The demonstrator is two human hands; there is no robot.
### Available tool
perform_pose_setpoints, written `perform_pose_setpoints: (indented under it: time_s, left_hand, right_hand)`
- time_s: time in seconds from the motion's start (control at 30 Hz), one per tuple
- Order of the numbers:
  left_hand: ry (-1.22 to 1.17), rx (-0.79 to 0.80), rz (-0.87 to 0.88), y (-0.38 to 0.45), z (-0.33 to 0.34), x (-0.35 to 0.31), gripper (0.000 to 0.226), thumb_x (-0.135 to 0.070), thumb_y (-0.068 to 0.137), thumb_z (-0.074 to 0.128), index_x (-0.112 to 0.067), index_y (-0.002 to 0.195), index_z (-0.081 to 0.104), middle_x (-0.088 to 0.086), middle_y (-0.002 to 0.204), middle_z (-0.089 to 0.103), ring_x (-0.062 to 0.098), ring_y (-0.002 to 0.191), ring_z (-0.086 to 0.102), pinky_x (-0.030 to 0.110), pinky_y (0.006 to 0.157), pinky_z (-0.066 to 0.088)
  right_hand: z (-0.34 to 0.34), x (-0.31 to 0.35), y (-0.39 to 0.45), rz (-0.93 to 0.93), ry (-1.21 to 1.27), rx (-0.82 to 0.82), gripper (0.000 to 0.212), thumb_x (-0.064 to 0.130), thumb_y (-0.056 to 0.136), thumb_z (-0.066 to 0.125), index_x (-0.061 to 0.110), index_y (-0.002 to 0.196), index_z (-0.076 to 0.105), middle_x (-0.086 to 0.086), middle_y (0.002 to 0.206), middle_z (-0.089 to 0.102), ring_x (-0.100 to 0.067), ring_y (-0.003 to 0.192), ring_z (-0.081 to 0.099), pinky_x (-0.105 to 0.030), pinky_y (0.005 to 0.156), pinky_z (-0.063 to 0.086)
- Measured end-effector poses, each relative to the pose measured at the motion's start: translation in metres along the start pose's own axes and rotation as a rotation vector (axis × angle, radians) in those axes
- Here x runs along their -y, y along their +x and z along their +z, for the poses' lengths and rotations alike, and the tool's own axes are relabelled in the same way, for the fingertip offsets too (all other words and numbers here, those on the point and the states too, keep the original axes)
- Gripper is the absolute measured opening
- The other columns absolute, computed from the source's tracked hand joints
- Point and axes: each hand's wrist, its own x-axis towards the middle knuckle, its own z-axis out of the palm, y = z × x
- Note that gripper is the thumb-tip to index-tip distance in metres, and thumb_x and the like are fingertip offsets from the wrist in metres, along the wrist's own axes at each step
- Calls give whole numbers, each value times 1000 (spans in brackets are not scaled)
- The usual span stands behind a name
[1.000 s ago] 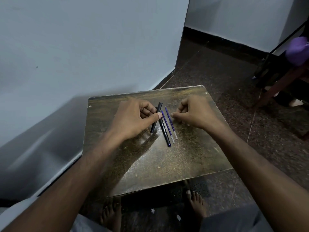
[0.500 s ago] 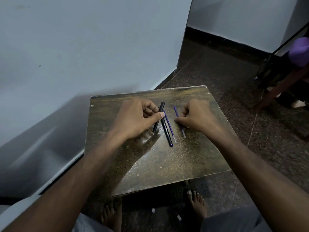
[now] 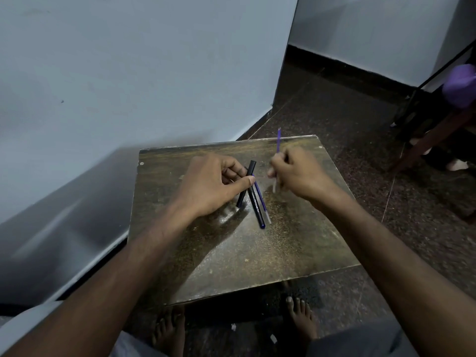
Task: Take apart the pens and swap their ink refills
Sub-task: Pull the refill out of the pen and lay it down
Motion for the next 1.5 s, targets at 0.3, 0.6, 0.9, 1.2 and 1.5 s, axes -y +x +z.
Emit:
perform_pose_setpoints:
  time_s: [0.3, 0.6, 0.9, 1.2, 1.5]
  left_hand:
    - [32, 24, 23, -1, 8, 0, 16, -46, 90, 86, -31, 95, 82, -22, 78, 75, -15, 78, 70, 0, 63, 49]
    - [95, -36, -16, 4, -7, 8, 14, -50, 89, 85, -37, 90, 78, -22, 76, 74, -14, 74, 69, 4, 58, 47]
    - [69, -212, -157, 11, -27, 28, 21, -51, 87, 86, -36, 79, 76, -19, 71, 75, -11, 67, 70, 10, 56, 48]
    - [99, -214, -133, 8, -25, 30, 23, -54, 86, 86, -39, 74, 72, -23, 67, 72, -15, 68, 68, 12, 58, 48]
    - [89, -212, -91, 11, -27, 24, 19, -53, 88, 85, -37, 83, 75, -22, 71, 73, -14, 73, 69, 6, 56, 46]
  right_hand:
    - [-3, -2, 2, 45, 350, -290, 8, 6, 105, 62, 11, 111, 65, -4, 83, 77, -6, 60, 70, -27, 59, 63]
    - [10, -2, 14, -203, -162, -270, 13, 19, 104, 68, 14, 110, 79, 6, 91, 76, -4, 79, 68, -29, 82, 60]
    - [38, 11, 41, -397, -348, -215, 14, 32, 96, 80, 21, 101, 86, 3, 99, 83, -7, 87, 67, -24, 81, 43]
    - [62, 32, 56, -350, -594, -65, 18, 28, 95, 74, 15, 99, 85, -11, 94, 81, -33, 97, 75, -44, 85, 61]
    - [51, 41, 73, -365, -310, -275, 16, 18, 110, 56, 3, 111, 63, -7, 99, 67, -28, 90, 65, -37, 74, 45]
